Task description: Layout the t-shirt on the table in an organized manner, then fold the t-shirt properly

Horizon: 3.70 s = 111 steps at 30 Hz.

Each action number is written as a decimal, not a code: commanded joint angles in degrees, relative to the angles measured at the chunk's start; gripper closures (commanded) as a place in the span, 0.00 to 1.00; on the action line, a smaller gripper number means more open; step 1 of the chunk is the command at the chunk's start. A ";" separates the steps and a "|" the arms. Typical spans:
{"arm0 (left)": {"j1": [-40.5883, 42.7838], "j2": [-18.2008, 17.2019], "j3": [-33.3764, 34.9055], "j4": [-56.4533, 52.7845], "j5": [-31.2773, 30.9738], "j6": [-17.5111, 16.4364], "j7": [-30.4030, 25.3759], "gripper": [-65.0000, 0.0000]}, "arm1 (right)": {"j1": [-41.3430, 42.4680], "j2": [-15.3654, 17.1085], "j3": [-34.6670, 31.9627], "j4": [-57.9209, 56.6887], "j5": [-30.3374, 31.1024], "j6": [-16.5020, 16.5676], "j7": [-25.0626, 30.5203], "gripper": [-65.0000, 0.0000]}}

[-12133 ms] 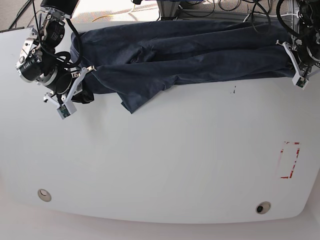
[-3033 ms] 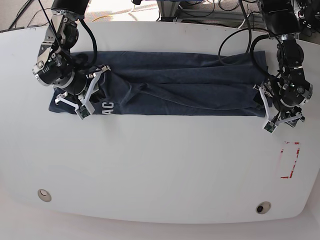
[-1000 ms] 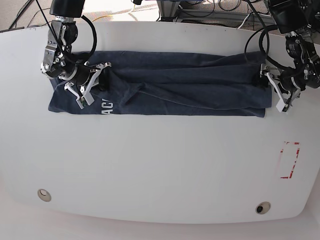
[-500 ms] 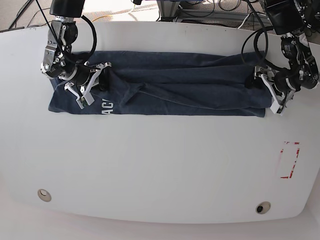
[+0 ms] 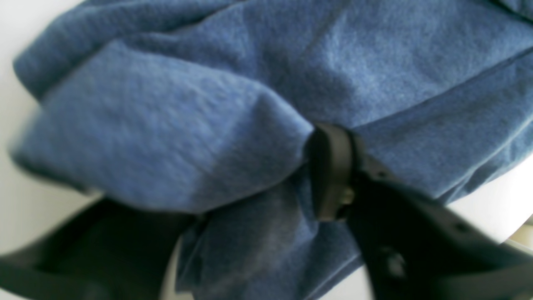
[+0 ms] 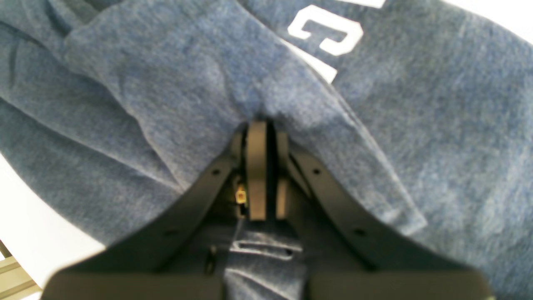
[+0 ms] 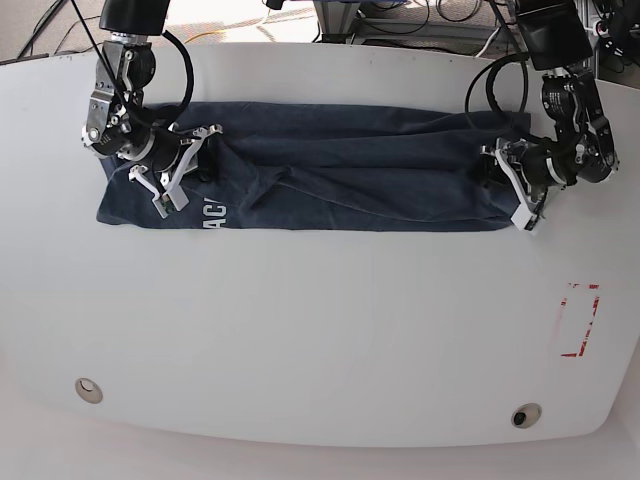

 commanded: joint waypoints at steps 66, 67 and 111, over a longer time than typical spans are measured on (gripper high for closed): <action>-4.08 20.56 23.32 20.14 0.80 0.12 8.51 1.00 | 0.39 0.28 0.06 0.34 -1.02 -0.14 -0.64 0.95; -4.08 21.00 23.41 19.43 0.80 0.12 8.51 1.00 | 0.39 0.28 0.06 0.34 -1.02 -0.14 -0.64 0.95; -16.21 21.69 23.32 8.27 -8.08 0.12 7.36 0.28 | 0.21 0.28 0.06 0.43 -0.93 -0.14 -0.73 0.95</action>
